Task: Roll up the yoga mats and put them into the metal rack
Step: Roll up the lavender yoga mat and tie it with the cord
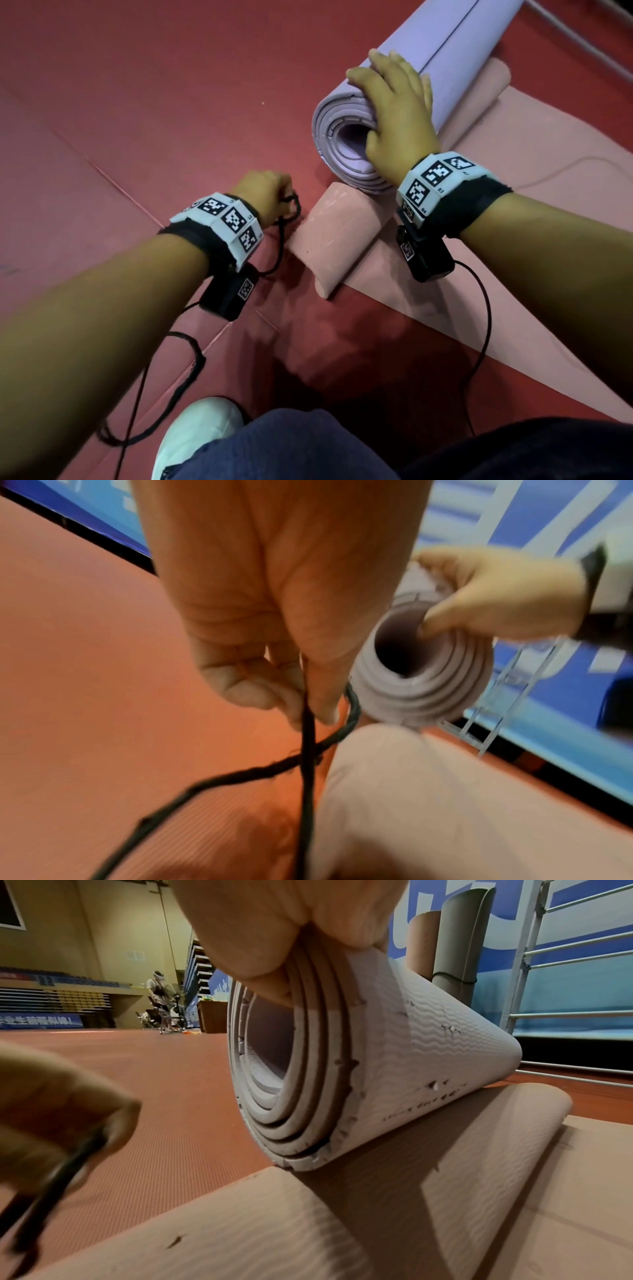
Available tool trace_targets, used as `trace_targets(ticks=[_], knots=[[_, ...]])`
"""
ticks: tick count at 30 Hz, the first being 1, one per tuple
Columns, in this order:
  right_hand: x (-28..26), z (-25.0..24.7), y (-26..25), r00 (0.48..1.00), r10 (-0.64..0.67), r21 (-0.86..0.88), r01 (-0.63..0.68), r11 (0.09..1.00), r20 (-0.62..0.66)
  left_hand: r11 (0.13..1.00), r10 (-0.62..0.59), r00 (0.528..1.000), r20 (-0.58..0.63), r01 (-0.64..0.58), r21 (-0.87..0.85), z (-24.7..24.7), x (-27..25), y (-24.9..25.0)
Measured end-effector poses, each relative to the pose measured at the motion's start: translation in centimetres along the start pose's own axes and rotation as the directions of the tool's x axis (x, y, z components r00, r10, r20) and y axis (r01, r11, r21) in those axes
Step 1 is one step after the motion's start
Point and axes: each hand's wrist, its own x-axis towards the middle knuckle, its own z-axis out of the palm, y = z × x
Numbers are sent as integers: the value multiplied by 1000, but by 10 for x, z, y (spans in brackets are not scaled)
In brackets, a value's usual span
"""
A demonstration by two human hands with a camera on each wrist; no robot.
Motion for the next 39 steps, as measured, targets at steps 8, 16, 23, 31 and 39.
trace_targets(ticks=[8, 16, 23, 31, 39], knots=[[-6, -38, 14, 995, 91, 5, -91, 996, -30, 953, 93, 978, -185, -142, -269, -46, 3, 59], [-7, -140, 37, 984, 131, 67, -124, 990, -119, 839, -74, 997, -34, 44, -543, -114, -39, 141], [-9, -247, 34, 970, 179, 142, -157, 977, -163, 761, -149, 989, 9, 120, -637, -196, -77, 234], [-27, -411, 12, 897, 390, 319, -315, 894, -208, 839, -50, 984, -174, -54, -542, -285, -136, 354], [-66, -516, 16, 765, 631, 524, -487, 698, -130, 764, 31, 961, -276, -201, -614, -326, -177, 463]])
